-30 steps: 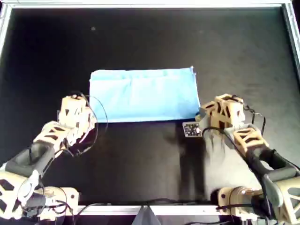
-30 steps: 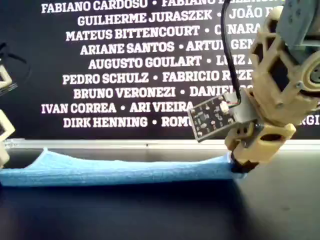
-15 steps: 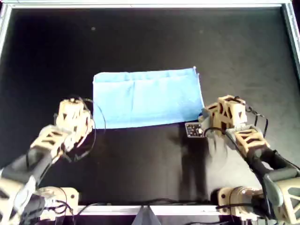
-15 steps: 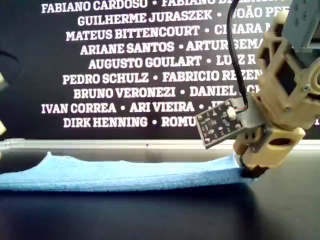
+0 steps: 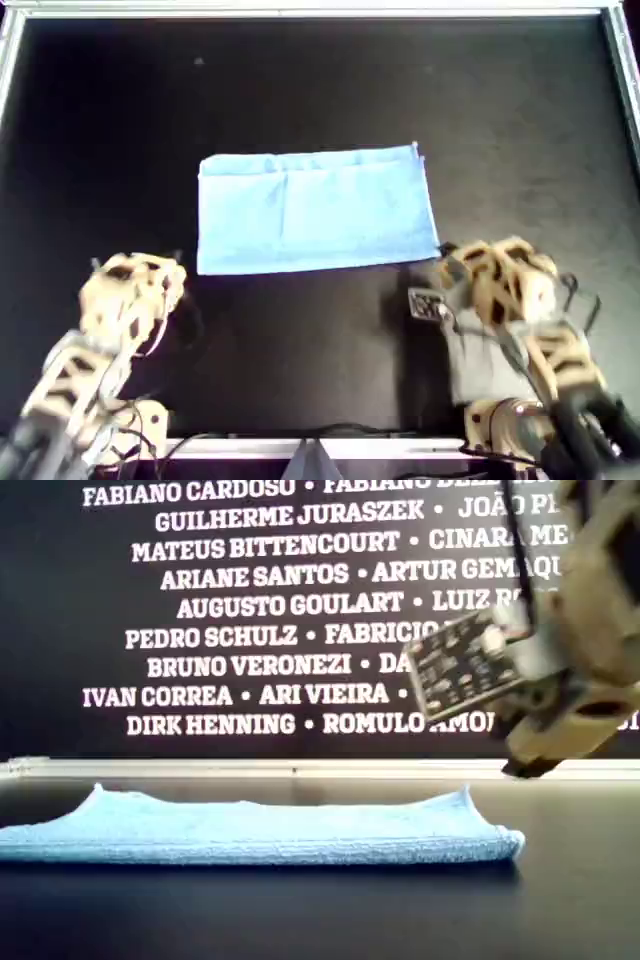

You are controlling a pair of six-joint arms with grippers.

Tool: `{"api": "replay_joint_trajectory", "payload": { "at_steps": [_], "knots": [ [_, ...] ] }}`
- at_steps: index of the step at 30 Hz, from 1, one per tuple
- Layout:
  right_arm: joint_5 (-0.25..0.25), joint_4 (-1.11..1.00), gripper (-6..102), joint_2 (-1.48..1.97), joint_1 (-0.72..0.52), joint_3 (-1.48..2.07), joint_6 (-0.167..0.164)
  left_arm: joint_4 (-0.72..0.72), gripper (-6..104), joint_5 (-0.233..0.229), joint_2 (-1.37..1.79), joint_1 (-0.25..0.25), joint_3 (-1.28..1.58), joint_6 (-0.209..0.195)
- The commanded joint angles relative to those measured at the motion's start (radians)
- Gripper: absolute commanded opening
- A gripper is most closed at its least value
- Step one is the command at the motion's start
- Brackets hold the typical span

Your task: Fold a cloth

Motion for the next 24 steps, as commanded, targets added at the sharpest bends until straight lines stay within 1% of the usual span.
{"api": "replay_joint_trajectory", "payload": {
  "at_steps": [1, 6, 10, 11, 13, 19, 24],
  "knots": [
    [0.003, -0.029, 50, 0.259, 0.0, 0.1, -0.006, 0.002, 50, -0.003, 0.281, -0.009, 0.041, 0.002],
    [0.005, -0.029, 50, 0.586, 0.0, 0.244, -0.006, 0.002, 50, -0.003, 0.278, -0.009, 0.072, 0.002],
    [0.002, -0.029, 51, 0.747, 0.003, 0.253, 0.0, 0.0, 50, -0.003, 0.278, -0.009, 0.083, 0.002],
    [0.002, -0.029, 51, 0.75, 0.005, 0.249, 0.009, 0.0, 50, -0.003, 0.278, -0.009, 0.083, 0.002],
    [0.002, -0.031, 51, 0.747, 0.015, 0.253, -0.003, 0.0, 50, -0.003, 0.278, -0.009, 0.083, 0.002],
    [0.003, -0.028, 52, 0.724, 0.002, 0.255, -0.006, 0.0, 50, -0.003, 0.276, -0.009, 0.083, 0.002],
    [0.0, -0.029, 52, 0.489, 0.02, 0.247, -0.008, 0.0, 50, -0.003, 0.276, -0.009, 0.083, 0.002]
  ]
}}
